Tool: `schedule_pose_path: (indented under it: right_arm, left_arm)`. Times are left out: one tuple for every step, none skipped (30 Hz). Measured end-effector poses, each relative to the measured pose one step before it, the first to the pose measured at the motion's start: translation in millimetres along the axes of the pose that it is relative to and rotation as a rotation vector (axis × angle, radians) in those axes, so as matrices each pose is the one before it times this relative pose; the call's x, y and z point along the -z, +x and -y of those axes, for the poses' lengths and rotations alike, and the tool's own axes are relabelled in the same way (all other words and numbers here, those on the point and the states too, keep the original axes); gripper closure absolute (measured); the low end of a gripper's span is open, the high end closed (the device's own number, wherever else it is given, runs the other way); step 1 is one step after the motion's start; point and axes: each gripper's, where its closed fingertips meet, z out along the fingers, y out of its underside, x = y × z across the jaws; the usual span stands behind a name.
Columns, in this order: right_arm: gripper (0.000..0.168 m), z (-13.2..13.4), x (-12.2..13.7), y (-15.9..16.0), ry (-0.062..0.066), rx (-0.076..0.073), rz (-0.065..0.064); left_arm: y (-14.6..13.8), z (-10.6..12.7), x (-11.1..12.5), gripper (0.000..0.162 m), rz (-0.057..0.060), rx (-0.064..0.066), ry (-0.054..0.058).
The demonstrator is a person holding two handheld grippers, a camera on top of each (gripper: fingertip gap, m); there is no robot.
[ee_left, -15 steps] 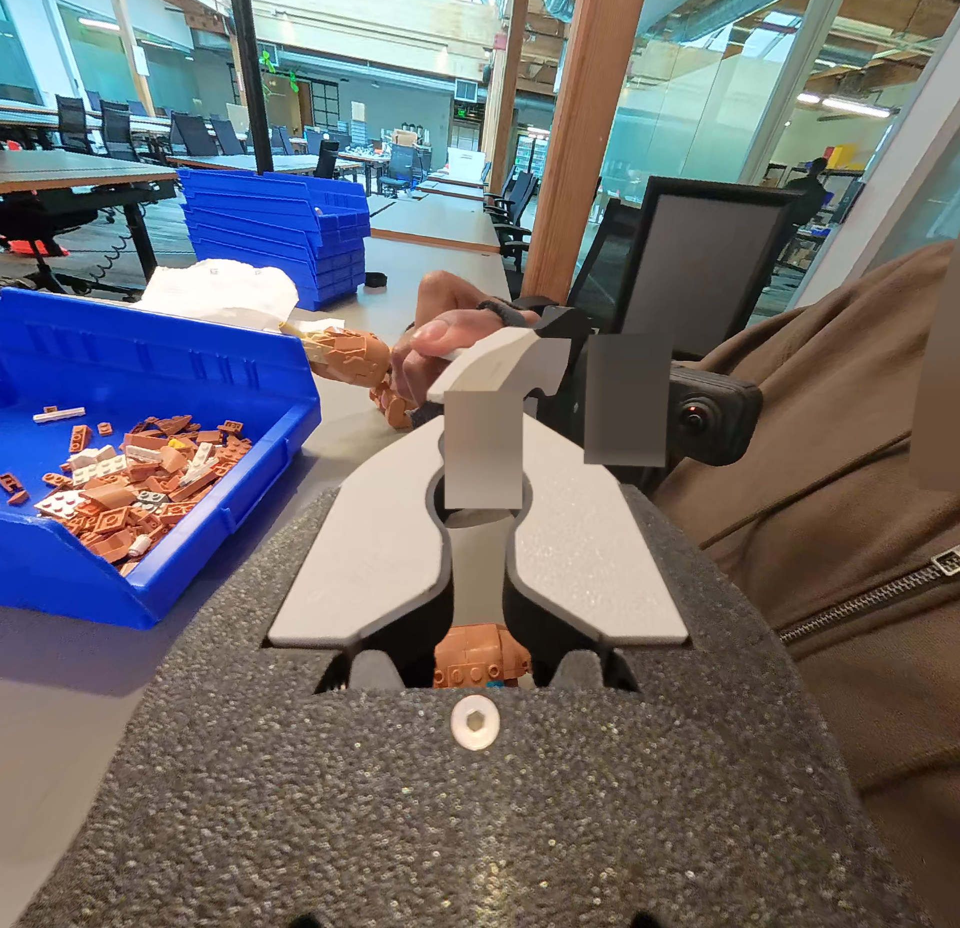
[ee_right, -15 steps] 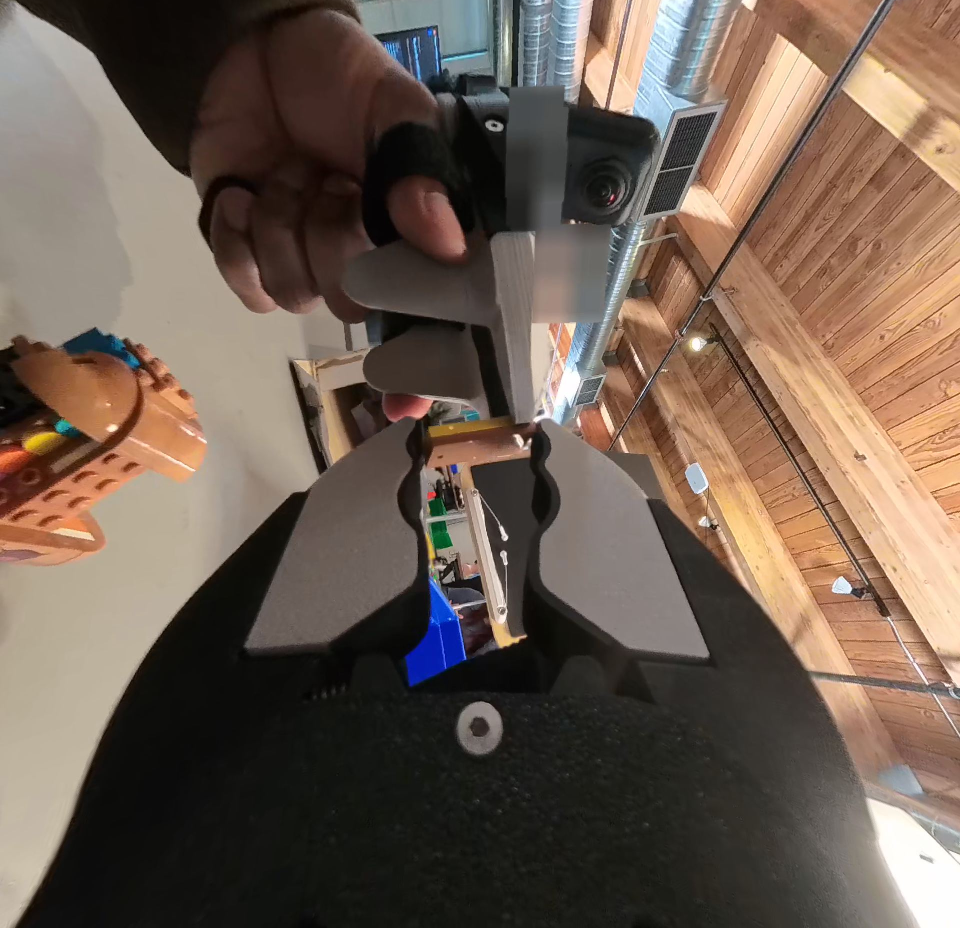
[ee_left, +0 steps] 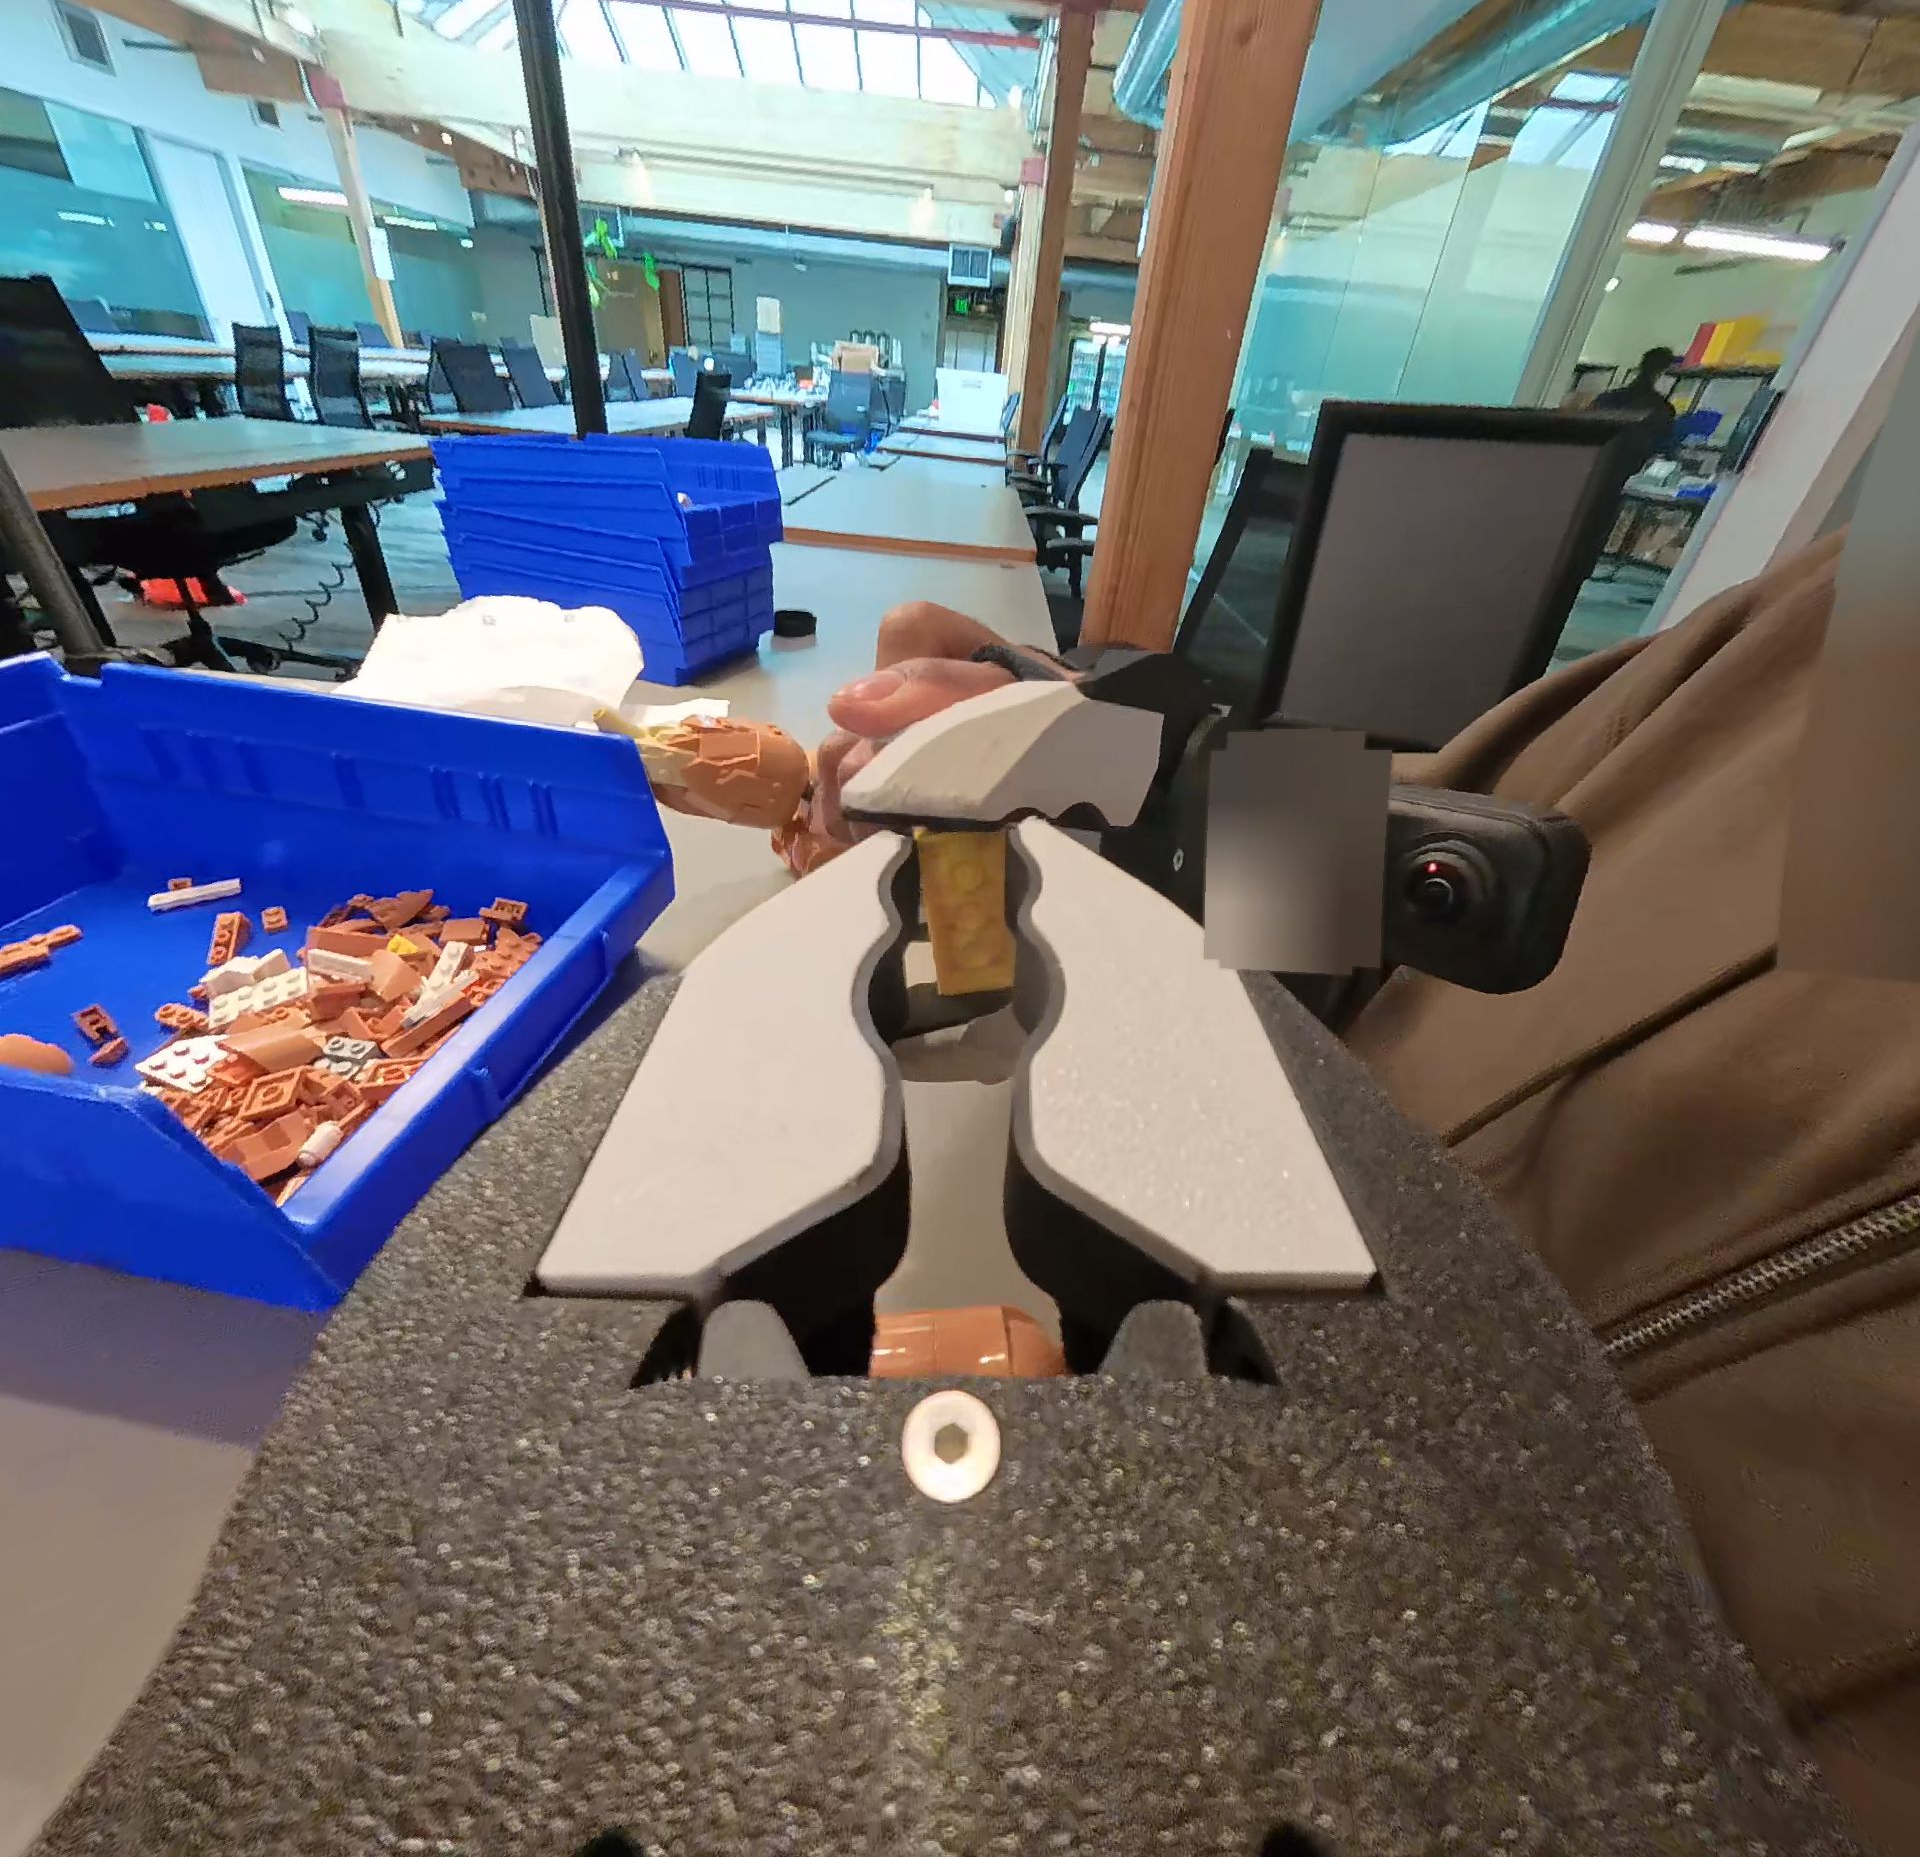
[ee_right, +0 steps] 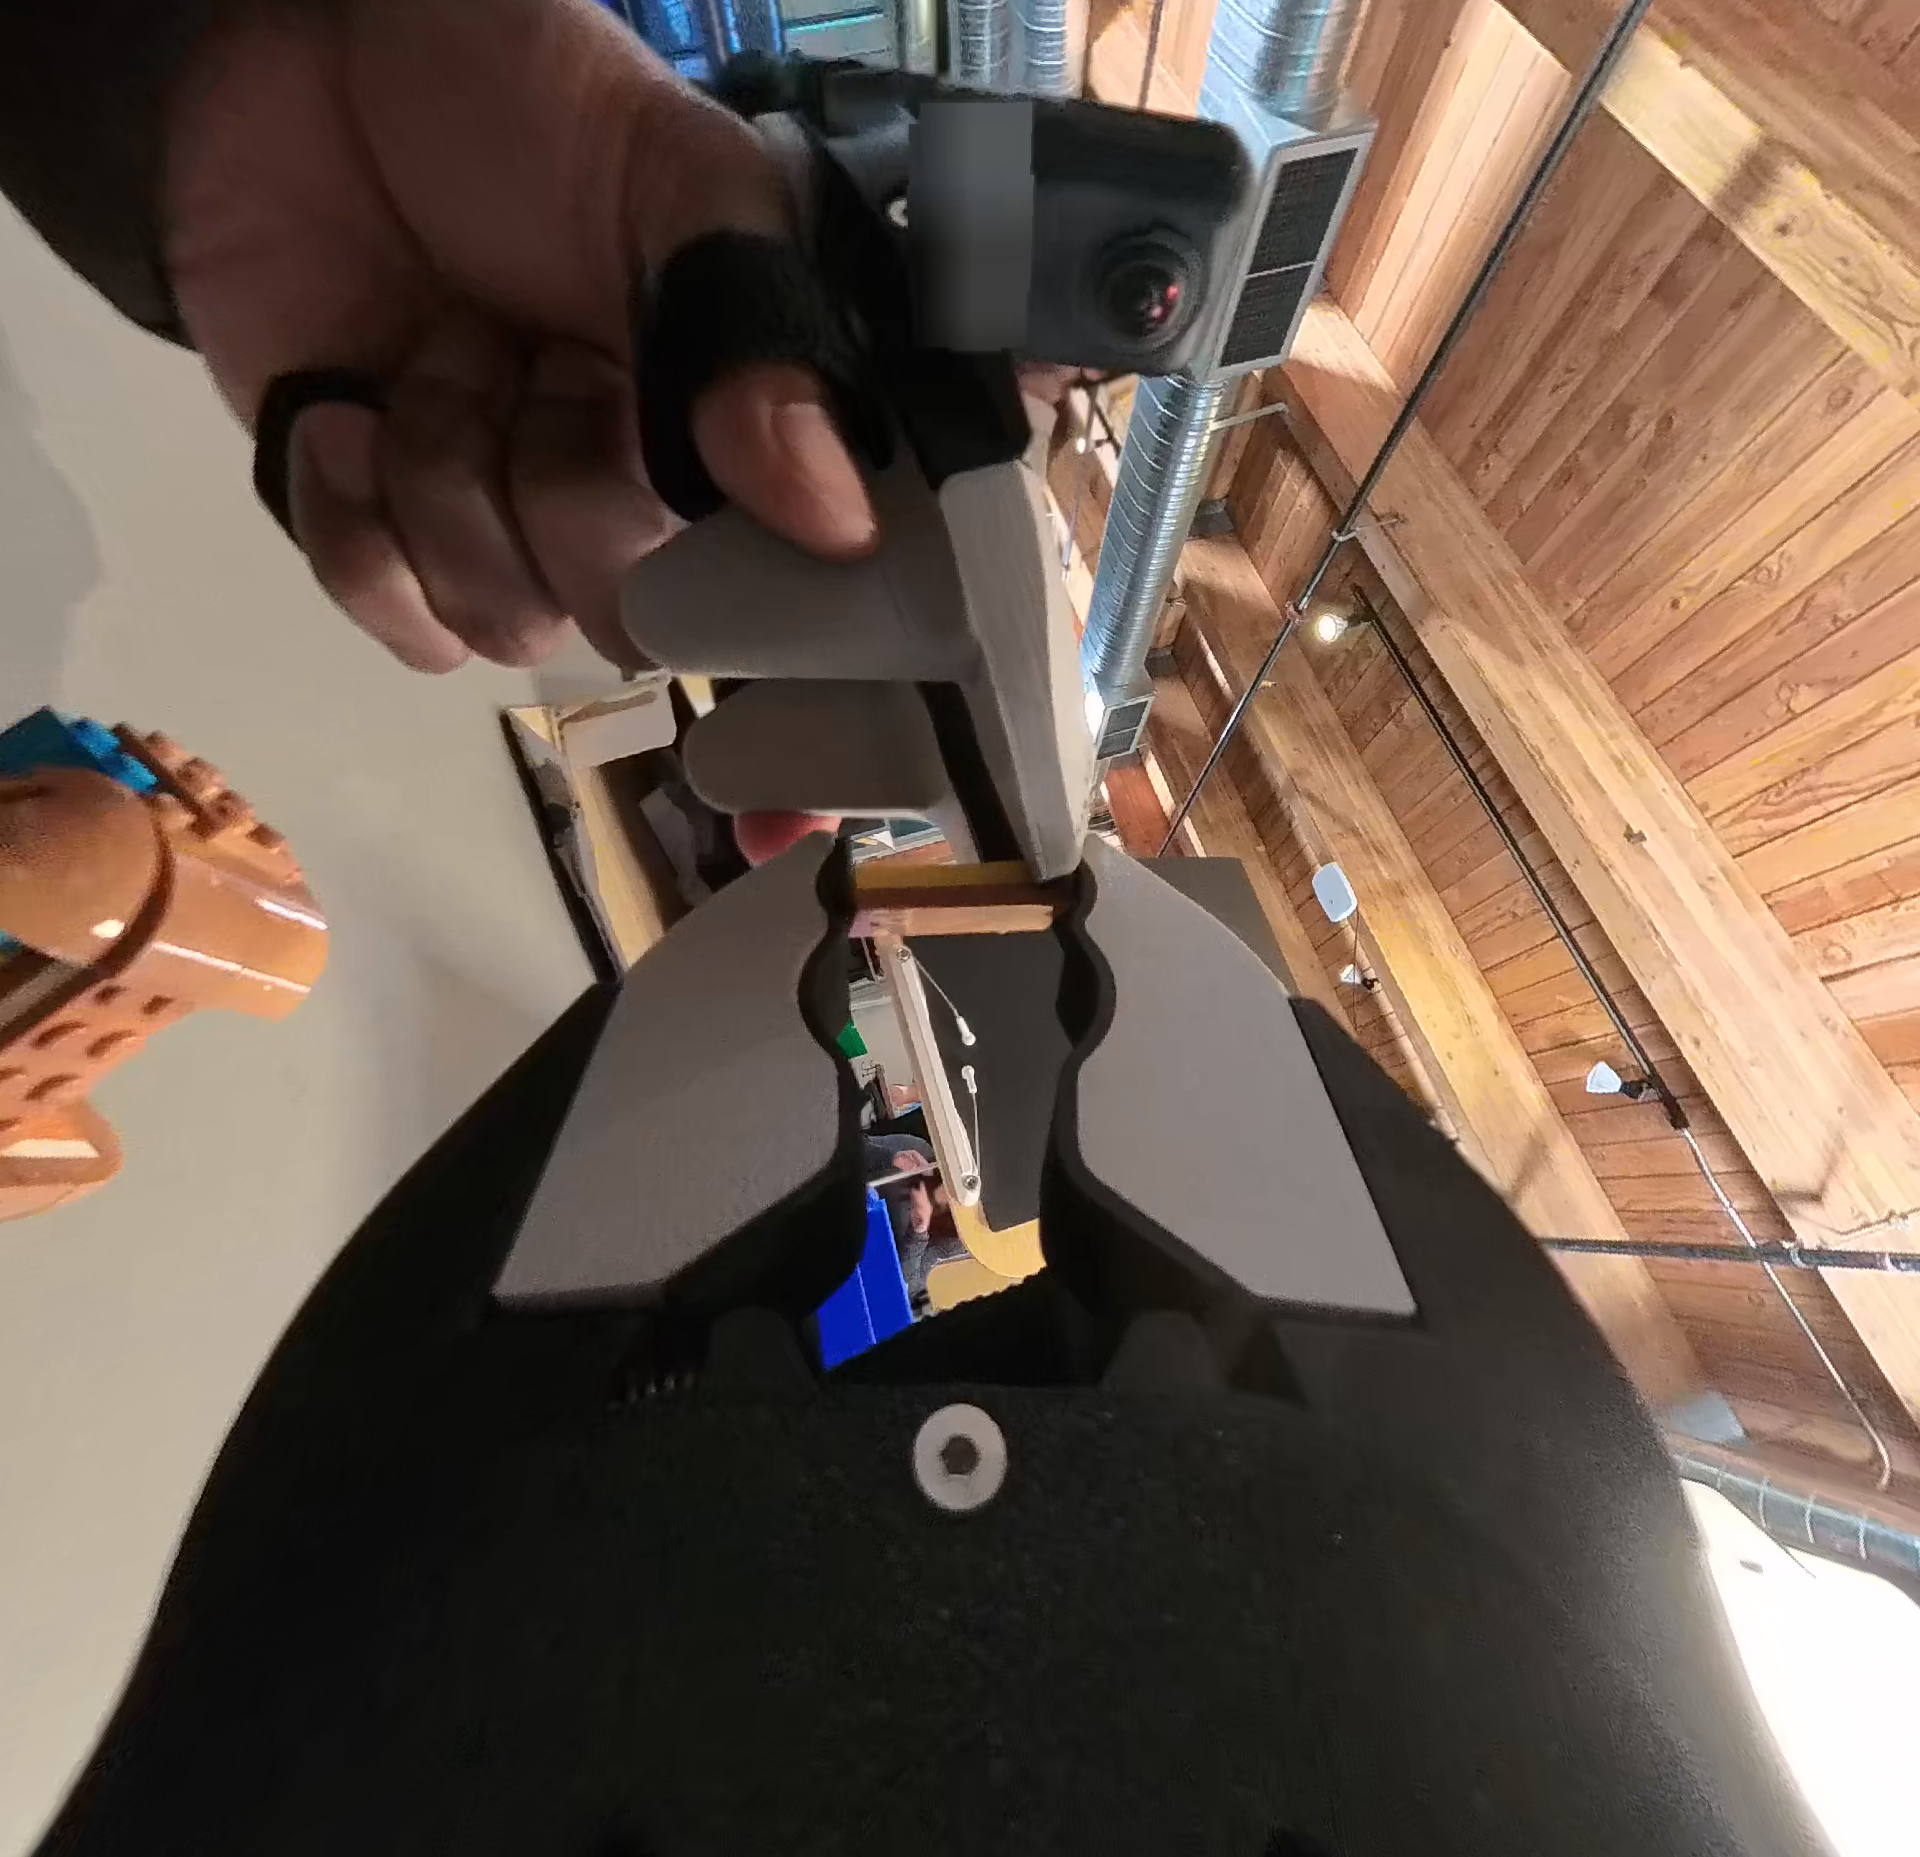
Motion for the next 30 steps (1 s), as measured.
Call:
schedule_pose_path:
  right_arm:
    - [0.132, 1.32, 0.2, 2.05, 0.0, -0.0095, -0.0103]
    - [0.132, 1.49, 0.29, 2.08, 0.001, -0.0108, -0.0094]
    - [0.132, 2.04, 0.49, 2.18, 0.0044, -0.0159, -0.009]
    - [0.132, 2.46, 0.64, 2.36, 0.0073, -0.0171, -0.0088]
    - [0.132, 2.38, 0.65, 2.05, 0.0075, -0.0154, -0.006]
    - [0.133, 1.62, 0.38, 1.36, 0.0062, -0.0135, -0.0027]
    - [0.133, 1.11, 0.45, 0.75, 0.0061, -0.0119, 0.0008]
    - [0.133, 0.63, 0.27, 0.3, 0.0048, -0.0106, 0.0025]
    - [0.133, 0.34, 0.19, 0.04, 0.0038, -0.0088, 0.0022]
    - [0.133, 0.64, 0.35, -0.01, 0.0056, -0.0073, 0.003]
    - [0.133, 0.65, 0.4, -0.15, 0.0063, -0.0048, 0.0034]
    - [0.133, 0.24, 0.34, 0.01, 0.005, -0.0043, 0.0026]
    - [0.133, 0.14, 0.43, 0.61, 0.0048, -0.0078, 0.0006]
    - [0.133, -0.28, 0.33, 0.9, 0.0017, -0.009, -0.0012]
    - [0.133, -0.63, 0.08, 0.85, -0.0026, -0.0034, -0.0029]
    - [0.133, -0.5, -0.04, 0.55, -0.0048, 0.0058, -0.0056]
    - [0.133, -0.41, 0.05, 0.51, -0.0061, 0.0115, -0.0079]
    - [0.133, -0.7, -0.24, 0.44, -0.0097, 0.016, -0.0083]
    - [0.133, -1.34, -0.33, 0.48, -0.0146, 0.024, -0.011]
    - [0.133, -1.3, -0.43, 0.6, -0.0147, 0.0265, -0.0125]
    - [0.133, -1.1, -0.3, 0.52, -0.013, 0.0193, -0.0101]
    - [0.134, -0.86, -0.29, 0.69, -0.0138, 0.0124, -0.0094]
    - [0.134, -1.2, -0.59, 0.61, -0.0166, 0.0106, -0.0095]
    - [0.134, -1.21, -0.64, 0.36, -0.0164, 0.0095, -0.0082]
    - [0.134, -0.74, -0.39, 0.4, -0.0117, 0.0064, -0.0068]
    - [0.134, -0.43, -0.18, 0.46, -0.009, 0.0035, -0.0052]
    - [0.134, -0.33, -0.09, 0.67, -0.0071, 0.0025, -0.0065]
    - [0.134, -0.42, -0.01, 0.64, -0.0059, 0.0019, -0.0057]
    - [0.134, -0.51, -0.19, 0.28, -0.0055, 0.0012, -0.0027]
    - [0.134, -0.89, -0.39, 0.03, -0.0077, 0.0021, -0.002]
  left_arm:
    - [1.3, 1.93, -0.06, 0.146, -0.0069, 0.0009, 0.0187]
    - [1.51, 1.81, -0.12, 0.146, -0.0083, -0.0004, 0.0185]
    - [1.89, 2.03, -0.01, 0.146, -0.0109, 0.0001, 0.0199]
    - [2.5, 2.34, -0.17, 0.147, -0.0146, -0.0019, 0.0244]
    - [2.69, 2.24, -0.38, 0.147, -0.0151, -0.0019, 0.0251]
    - [2.11, 1.7, -0.28, 0.146, -0.0126, 0.0027, 0.0206]
    - [1.38, 1.14, -0.21, 0.147, -0.0091, 0.0015, 0.017]
    - [0.91, 0.56, -0.12, 0.147, -0.0079, 0.0041, 0.0131]
    - [0.28, 0.41, -0.22, 0.147, -0.0052, 0.0071, 0.0118]
    - [0.44, 0.14, -0.08, 0.147, -0.0042, 0.0015, 0.0102]
    - [0.79, 0.08, -0.11, 0.147, -0.0047, -0.0034, 0.0067]
    - [0.47, 0.01, -0.15, 0.147, 0.0003, -0.0093, 0.0031]
    - [0.54, 0.28, -0.19, 0.147, 0.0036, -0.0153, 0.0026]
    - [1.15, 1.09, -0.16, 0.147, 0.0007, -0.0153, 0.0051]
    - [0.13, 0.92, -0.13, 0.147, 0.0095, -0.018, 0.0009]
    - [-0.26, 0.42, -0.12, 0.147, 0.0118, -0.0204, -0.0028]
    - [-0.1, 0.04, -0.13, 0.147, 0.0117, -0.0196, -0.0043]
    - [-0.18, 0.07, -0.14, 0.147, 0.0097, -0.0144, -0.0015]
    - [-0.7, 0.0, -0.12, 0.147, 0.0116, -0.0085, -0.0021]
    - [-0.94, -0.23, -0.19, 0.147, 0.0133, -0.0131, -0.003]
    - [-0.56, -0.2, -0.09, 0.147, 0.01, -0.0111, -0.0031]
    - [-0.6, 0.18, -0.08, 0.147, 0.0105, -0.0104, 0.0002]
    - [-0.59, 0.35, -0.04, 0.147, 0.0124, -0.0108, 0.0018]
    - [-1.11, 0.1, -0.11, 0.147, 0.0184, -0.0189, -0.0011]
    - [-0.67, 0.07, 0.06, 0.147, 0.0224, -0.0352, -0.0046]
    - [-0.14, 0.18, -0.11, 0.147, 0.0211, -0.0376, -0.0051]
    - [-0.29, 0.12, -0.12, 0.147, 0.0227, -0.0362, -0.0038]
    - [0.04, 0.5, -0.36, 0.147, 0.0184, -0.0294, -0.0031]
    - [-0.28, 0.07, -0.3, 0.147, 0.0174, -0.0285, -0.0034]
    - [-0.53, -0.14, -0.24, 0.147, 0.0166, -0.0258, -0.0033]
